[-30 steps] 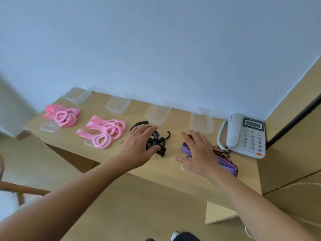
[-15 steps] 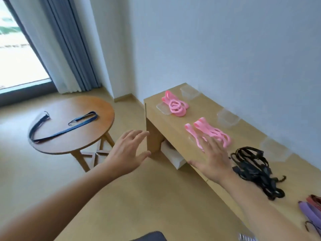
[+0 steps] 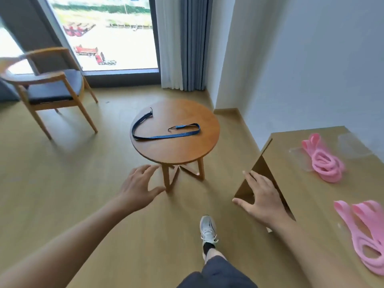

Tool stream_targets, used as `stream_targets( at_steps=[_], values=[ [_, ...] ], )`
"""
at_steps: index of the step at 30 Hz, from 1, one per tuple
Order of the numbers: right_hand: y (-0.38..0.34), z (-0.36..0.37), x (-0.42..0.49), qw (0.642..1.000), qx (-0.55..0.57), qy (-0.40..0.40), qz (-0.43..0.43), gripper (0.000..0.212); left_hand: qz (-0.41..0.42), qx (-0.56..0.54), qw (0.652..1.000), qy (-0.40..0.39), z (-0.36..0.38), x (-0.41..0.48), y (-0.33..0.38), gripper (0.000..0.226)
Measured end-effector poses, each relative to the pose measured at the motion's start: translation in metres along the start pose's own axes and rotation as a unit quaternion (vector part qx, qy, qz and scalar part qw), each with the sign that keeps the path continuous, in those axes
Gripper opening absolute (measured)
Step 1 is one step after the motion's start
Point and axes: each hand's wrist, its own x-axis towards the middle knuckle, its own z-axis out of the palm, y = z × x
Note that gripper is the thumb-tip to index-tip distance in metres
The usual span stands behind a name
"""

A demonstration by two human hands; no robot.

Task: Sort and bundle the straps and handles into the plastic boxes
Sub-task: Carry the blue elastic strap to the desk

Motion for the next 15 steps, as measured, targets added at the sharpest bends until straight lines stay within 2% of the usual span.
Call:
stream_targets(
  at_steps=[9, 15],
  values=[
    [-0.028, 0.060, 0.199, 0.990, 0.012, -0.132, -0.055, 0.094, -0.185, -0.018, 0.982, -0.030, 0.018, 0.104, -0.089, 0.075],
    [-0.043, 0.107, 0.333, 0.967, -0.027, -0.246, -0.059, 0.094, -0.304, -0.077, 0.947, -0.067, 0.037, 0.187, -0.108, 0.073]
  ],
)
